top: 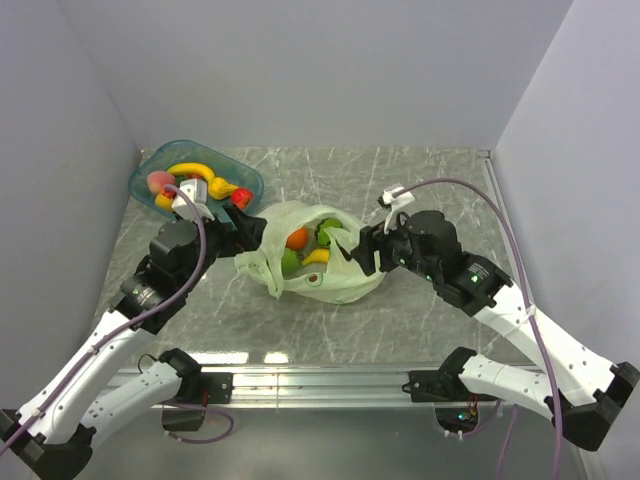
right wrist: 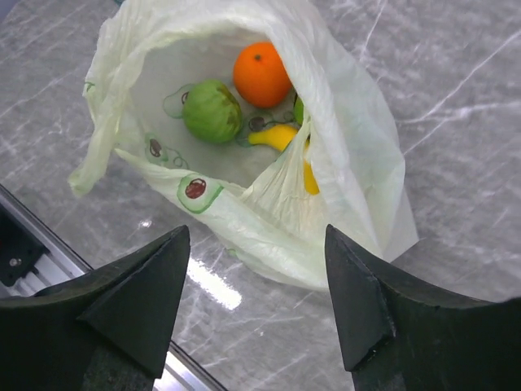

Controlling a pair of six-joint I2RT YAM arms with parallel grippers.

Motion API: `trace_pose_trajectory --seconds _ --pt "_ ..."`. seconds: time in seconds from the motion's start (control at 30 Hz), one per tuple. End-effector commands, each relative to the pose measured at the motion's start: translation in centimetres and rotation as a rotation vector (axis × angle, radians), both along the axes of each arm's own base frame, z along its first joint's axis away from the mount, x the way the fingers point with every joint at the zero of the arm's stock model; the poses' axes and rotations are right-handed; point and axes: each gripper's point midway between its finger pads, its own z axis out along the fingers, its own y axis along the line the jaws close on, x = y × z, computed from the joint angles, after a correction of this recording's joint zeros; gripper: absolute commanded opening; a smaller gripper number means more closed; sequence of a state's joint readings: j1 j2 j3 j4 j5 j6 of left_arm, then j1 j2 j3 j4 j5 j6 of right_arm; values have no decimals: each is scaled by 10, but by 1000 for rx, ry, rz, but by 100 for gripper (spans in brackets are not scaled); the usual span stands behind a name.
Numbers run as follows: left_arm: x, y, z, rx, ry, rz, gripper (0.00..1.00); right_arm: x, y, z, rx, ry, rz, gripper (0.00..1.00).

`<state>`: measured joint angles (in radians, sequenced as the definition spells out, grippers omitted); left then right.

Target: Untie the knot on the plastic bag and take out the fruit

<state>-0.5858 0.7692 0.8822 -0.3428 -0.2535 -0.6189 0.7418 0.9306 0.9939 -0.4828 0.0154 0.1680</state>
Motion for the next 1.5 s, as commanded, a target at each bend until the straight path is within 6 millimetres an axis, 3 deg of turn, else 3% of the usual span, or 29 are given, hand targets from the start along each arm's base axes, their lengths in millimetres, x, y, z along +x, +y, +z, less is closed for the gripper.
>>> trace_pose_trajectory --seconds 0.0,0.13,0.2,0.27,0.37,0.47,0.5,0.57,0.6,0.67,0.7,0.87,1.0,1.13,1.3,1.47 --pt "-14 -18 19 12 -26 -150 95 7 -4 8 -98 -40 16 75" --pt "-28 -58 24 -17 -16 -347 95 37 -4 9 -186 -94 -45 77" --pt "-26 -71 17 10 -2 -369 95 50 0 11 -191 -108 -72 78" --pt "-39 -108 10 60 3 -437 93 71 9 -4 -260 -106 -82 79" --pt "-43 -132 4 91 9 -471 90 83 13 -14 -266 -92 -104 77" --pt "-35 -150 -13 135 18 -445 83 95 11 -23 -260 -74 -137 58" --pt "-29 -154 -24 154 38 -422 81 97 10 -23 -240 -60 -157 39" --pt "-19 -154 -37 153 40 -364 76 99 8 -21 -218 -64 -164 22" --pt "-12 -151 -54 179 56 -316 74 98 7 -18 -211 -68 -166 10" --pt "-1 -147 -62 179 54 -249 72 93 7 -12 -197 -70 -156 1" --pt "7 -142 -75 211 63 -192 72 91 6 -10 -191 -72 -153 0" --pt "32 -127 -100 266 83 -16 76 73 14 -5 -129 -64 -79 0" --pt "41 -139 -126 293 122 -30 75 61 23 -11 -112 -43 -18 0" --pt "48 -133 -145 329 136 13 79 56 26 -15 -106 -35 0 0" --pt "56 -104 -168 385 174 88 82 53 24 -29 -122 -16 3 0" --pt "60 -74 -167 381 164 159 84 51 25 -34 -114 -6 7 0"
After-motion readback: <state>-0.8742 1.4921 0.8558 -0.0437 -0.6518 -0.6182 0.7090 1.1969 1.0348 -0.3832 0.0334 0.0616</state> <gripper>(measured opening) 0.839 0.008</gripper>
